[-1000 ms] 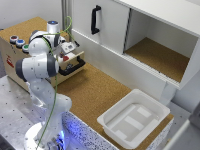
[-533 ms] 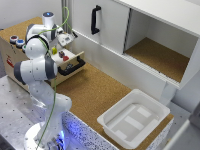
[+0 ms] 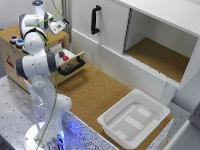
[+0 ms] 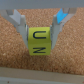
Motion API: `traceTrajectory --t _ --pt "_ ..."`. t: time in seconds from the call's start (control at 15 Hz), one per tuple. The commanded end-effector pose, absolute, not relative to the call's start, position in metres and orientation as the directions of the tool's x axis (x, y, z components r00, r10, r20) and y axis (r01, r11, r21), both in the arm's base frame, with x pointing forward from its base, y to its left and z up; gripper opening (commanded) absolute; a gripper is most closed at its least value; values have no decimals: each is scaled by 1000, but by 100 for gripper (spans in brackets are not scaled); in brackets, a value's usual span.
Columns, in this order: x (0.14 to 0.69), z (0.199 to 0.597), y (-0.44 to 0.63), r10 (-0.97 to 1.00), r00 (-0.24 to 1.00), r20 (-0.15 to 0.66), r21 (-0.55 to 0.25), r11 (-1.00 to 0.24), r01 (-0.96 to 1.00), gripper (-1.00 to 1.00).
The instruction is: Place the yellow object on top of the drawer
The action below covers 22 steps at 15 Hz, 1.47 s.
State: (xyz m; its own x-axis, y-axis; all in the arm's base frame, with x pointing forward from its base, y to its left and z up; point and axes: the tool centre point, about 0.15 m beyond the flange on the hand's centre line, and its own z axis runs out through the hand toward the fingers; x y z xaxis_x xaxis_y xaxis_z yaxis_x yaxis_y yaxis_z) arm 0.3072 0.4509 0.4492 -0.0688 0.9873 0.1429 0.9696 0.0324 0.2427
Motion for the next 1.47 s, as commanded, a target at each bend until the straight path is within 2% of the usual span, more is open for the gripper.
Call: traceTrajectory --t 0.0,0.07,0.2,0.47,0.73,0.93,1.2,1.4 --pt "325 452 501 999 -9 -39 185 16 983 -100" --pt "324 452 501 998 1 -63 189 11 982 100" --pt "320 463 496 998 17 -54 203 -6 979 100" --pt "314 489 476 998 51 22 206 -54 977 100" --pt "320 498 432 988 138 66 205 -149 967 100" --pt "328 485 395 975 220 38 195 -224 955 100" --pt "324 461 345 962 263 73 105 -269 957 100" --pt "318 439 316 958 281 56 118 -286 951 100"
